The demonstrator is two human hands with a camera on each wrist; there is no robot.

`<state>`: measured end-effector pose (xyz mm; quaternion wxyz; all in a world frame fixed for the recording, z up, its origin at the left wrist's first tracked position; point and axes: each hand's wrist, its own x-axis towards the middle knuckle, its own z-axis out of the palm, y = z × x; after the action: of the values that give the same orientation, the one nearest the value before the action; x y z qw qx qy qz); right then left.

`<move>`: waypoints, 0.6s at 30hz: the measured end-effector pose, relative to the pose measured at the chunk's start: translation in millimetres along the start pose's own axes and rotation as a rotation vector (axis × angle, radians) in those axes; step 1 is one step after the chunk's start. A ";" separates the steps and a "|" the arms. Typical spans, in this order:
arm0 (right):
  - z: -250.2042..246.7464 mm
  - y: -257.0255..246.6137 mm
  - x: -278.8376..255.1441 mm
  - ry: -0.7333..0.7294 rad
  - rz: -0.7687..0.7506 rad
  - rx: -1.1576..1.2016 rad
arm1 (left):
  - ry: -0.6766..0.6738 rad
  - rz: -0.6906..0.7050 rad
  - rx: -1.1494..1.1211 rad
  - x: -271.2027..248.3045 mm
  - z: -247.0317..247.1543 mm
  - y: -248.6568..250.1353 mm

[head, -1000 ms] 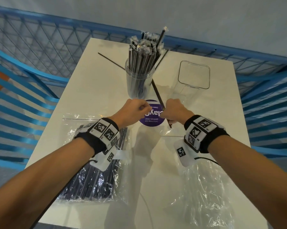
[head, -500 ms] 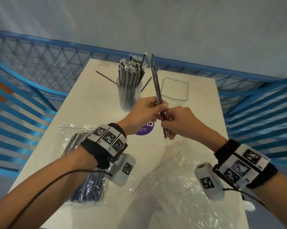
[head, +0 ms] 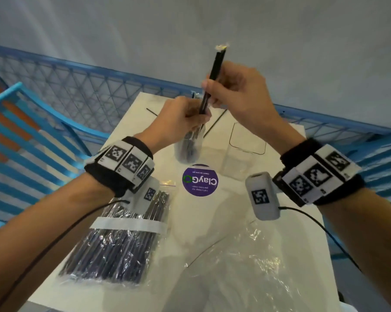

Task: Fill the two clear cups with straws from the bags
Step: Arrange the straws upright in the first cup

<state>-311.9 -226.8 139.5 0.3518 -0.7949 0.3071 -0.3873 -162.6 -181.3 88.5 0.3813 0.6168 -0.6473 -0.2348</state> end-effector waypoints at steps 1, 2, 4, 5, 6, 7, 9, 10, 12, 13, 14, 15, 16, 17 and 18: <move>6.6 3.0 5.3 0.024 -0.003 -0.022 | 0.018 0.013 0.050 5.6 -3.4 -5.0; 12.6 7.9 10.1 0.046 -0.006 -0.044 | 0.028 0.028 0.110 10.8 -6.3 -11.1; 22.9 19.0 15.8 0.074 -0.004 -0.079 | 0.050 0.063 0.206 18.1 -10.8 -25.2; 27.4 25.7 17.6 0.083 0.005 -0.084 | 0.072 0.074 0.205 20.6 -12.9 -32.6; 32.4 32.8 18.7 0.089 0.016 -0.081 | 0.109 0.073 0.172 22.3 -15.0 -40.0; 37.3 39.4 18.6 0.088 0.031 -0.083 | 0.157 0.061 0.123 23.7 -16.8 -47.6; 48.0 51.1 17.0 0.071 0.056 -0.134 | 0.242 0.022 0.045 26.5 -20.0 -60.9; 53.6 58.1 15.9 0.058 0.071 -0.176 | 0.260 0.002 0.026 28.2 -21.2 -66.7; 64.2 70.3 13.1 0.029 0.129 -0.224 | 0.250 -0.039 -0.002 32.1 -23.1 -76.9; 69.0 75.2 11.8 0.008 0.167 -0.233 | 0.238 -0.056 -0.023 33.9 -23.8 -80.6; 73.6 79.9 11.8 -0.012 0.205 -0.244 | 0.225 -0.069 -0.047 36.2 -24.1 -84.5; 77.0 82.3 12.5 -0.034 0.240 -0.268 | 0.215 -0.077 -0.067 39.0 -24.7 -87.9; 79.2 83.3 14.0 -0.056 0.262 -0.302 | 0.207 -0.084 -0.077 42.3 -25.3 -90.8; 79.6 82.2 16.2 -0.078 0.274 -0.334 | 0.200 -0.090 -0.081 45.9 -26.4 -93.1; 77.6 79.5 19.1 -0.097 0.281 -0.359 | 0.194 -0.090 -0.086 49.8 -28.2 -94.2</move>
<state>-254.8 -261.2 48.6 0.2697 -0.8118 0.4616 -0.2350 -79.7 -237.5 42.6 0.4572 0.6481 -0.5686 -0.2183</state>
